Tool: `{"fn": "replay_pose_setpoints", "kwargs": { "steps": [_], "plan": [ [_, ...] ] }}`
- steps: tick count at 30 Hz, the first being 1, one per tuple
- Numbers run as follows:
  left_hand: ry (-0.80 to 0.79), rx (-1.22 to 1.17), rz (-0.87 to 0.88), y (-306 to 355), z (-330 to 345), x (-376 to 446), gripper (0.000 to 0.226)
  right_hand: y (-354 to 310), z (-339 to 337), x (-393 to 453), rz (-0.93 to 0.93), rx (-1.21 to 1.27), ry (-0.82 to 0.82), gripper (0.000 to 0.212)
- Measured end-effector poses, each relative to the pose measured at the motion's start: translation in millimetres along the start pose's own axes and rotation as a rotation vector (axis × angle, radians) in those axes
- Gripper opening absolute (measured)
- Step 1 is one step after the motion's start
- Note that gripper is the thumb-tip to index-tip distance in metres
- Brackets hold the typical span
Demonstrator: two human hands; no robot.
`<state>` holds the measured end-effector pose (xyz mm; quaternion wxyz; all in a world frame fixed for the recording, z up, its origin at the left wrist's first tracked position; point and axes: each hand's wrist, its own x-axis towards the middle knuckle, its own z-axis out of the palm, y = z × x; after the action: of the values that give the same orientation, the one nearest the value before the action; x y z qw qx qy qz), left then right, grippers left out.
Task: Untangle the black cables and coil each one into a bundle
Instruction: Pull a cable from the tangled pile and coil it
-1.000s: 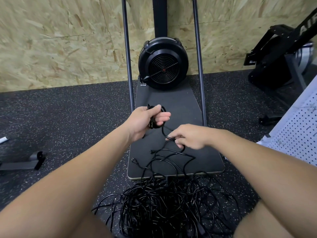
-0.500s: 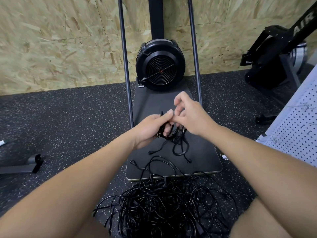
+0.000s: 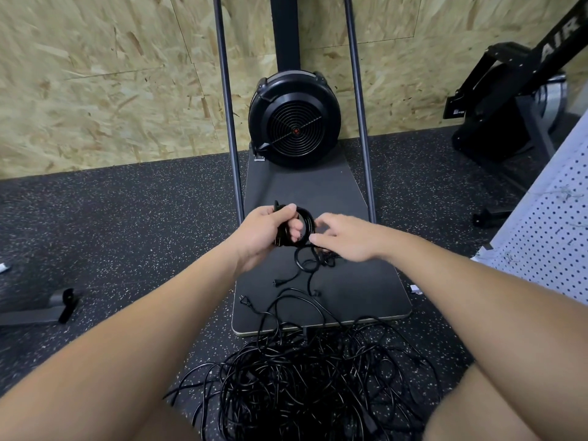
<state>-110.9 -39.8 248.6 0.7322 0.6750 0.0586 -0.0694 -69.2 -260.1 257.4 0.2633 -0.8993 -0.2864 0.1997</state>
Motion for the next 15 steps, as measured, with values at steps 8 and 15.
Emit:
{"fn": "replay_pose_setpoints", "kwargs": {
  "steps": [8, 15],
  "plan": [
    [0.174, 0.126, -0.001, -1, -8, 3, 0.021, -10, -3, -6, -0.144, 0.028, -0.032, 0.042],
    [0.459, 0.265, -0.006, 0, -28, 8, 0.034, -6, -4, -4, -0.183, 0.094, -0.122, 0.012]
  ]
}}
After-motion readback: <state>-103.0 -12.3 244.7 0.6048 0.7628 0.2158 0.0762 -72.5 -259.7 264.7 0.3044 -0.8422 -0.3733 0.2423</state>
